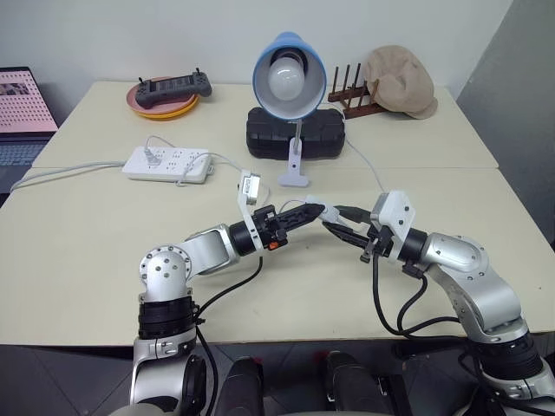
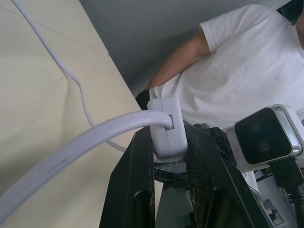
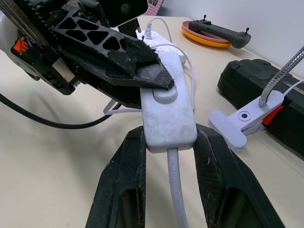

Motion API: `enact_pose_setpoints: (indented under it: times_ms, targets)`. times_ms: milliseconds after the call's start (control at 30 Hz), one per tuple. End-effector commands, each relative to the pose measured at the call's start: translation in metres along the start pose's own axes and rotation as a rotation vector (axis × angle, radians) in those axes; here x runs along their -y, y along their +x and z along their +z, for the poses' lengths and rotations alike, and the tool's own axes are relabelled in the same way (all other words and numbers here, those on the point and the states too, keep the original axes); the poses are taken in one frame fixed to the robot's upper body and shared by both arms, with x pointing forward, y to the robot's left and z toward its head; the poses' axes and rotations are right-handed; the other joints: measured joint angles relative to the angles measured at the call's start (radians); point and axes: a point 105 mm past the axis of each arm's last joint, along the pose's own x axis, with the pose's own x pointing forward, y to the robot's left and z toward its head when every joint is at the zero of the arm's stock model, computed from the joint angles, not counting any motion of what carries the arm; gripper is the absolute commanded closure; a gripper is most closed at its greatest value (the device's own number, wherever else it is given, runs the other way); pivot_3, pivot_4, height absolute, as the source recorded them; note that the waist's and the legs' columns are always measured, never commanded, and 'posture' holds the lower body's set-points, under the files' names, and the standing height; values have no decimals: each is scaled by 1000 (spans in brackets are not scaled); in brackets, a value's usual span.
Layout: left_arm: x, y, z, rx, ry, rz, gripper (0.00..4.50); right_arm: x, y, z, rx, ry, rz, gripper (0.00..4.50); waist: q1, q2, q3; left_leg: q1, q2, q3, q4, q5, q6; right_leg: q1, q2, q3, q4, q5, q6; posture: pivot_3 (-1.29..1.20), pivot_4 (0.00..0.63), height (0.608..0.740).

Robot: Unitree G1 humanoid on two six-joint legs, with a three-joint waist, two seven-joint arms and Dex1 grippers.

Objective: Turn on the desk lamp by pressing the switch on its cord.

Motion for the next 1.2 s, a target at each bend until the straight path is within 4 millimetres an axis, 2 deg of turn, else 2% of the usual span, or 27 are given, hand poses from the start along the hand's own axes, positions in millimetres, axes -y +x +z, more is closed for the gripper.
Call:
enact_pose_setpoints:
  times_ms: [33,67,133,200,233,333,1100,1200]
  targets:
    - [7,1,1,7,30,-19,3948,-2,1,17,59,-53,19,3460,0,0,0,0,0,0,0,0,0,0,0,0,0,0,0,0,150,740]
    - [9,1,1,9,30,-28,3948,-2,1,17,58,-53,19,3460,0,0,0,0,0,0,0,0,0,0,0,0,0,0,0,0,150,740]
    - [11,1,2,16,26,-47,3247,-2,1,17,58,-53,18,3460,0,0,0,0,0,0,0,0,0,0,0,0,0,0,0,0,150,740]
    - [14,0,1,10,28,-58,2973,-2,1,17,59,-53,18,3460,0,0,0,0,0,0,0,0,0,0,0,0,0,0,0,0,150,740]
    - [12,1,1,3,30,-43,2635,-3,1,17,59,-53,18,3460,0,0,0,0,0,0,0,0,0,0,0,0,0,0,0,0,150,740]
    - [11,2,-1,-7,28,-41,2133,-3,0,17,59,-53,18,3460,0,0,0,0,0,0,0,0,0,0,0,0,0,0,0,0,150,740]
    - [9,-3,5,17,3,-36,2133,-3,-4,14,42,-49,12,3460,0,0,0,0,0,0,-1,0,0,0,0,0,-1,0,0,0,150,740]
    - [10,-10,5,10,12,-23,2133,2,-6,3,-2,-47,-8,3460,0,0,0,0,0,0,-1,0,0,0,0,0,-1,0,0,0,150,740]
